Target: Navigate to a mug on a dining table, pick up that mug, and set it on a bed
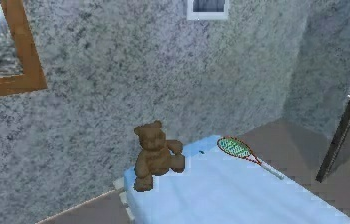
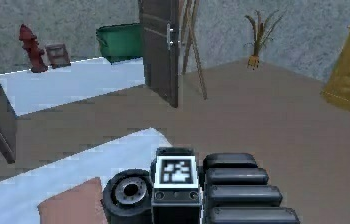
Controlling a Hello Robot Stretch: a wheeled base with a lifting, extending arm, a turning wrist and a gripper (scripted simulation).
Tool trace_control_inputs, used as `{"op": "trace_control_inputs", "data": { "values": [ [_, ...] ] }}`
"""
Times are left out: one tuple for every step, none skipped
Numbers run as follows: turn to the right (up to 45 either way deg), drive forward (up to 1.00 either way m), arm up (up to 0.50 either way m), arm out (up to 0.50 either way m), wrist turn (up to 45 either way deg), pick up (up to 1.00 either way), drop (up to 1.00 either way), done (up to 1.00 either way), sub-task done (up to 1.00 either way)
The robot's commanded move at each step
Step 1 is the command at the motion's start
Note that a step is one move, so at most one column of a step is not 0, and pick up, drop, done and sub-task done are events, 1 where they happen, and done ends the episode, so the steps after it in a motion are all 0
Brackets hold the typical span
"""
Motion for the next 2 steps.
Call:
{"op": "trace_control_inputs", "data": {
  "values": [
    [45.0,0.00,0.00,0.00,0.0,0.00,0.00,0.00,0.00],
    [45.0,0.00,0.00,0.00,0.0,0.00,0.00,0.00,0.00]
  ]
}}
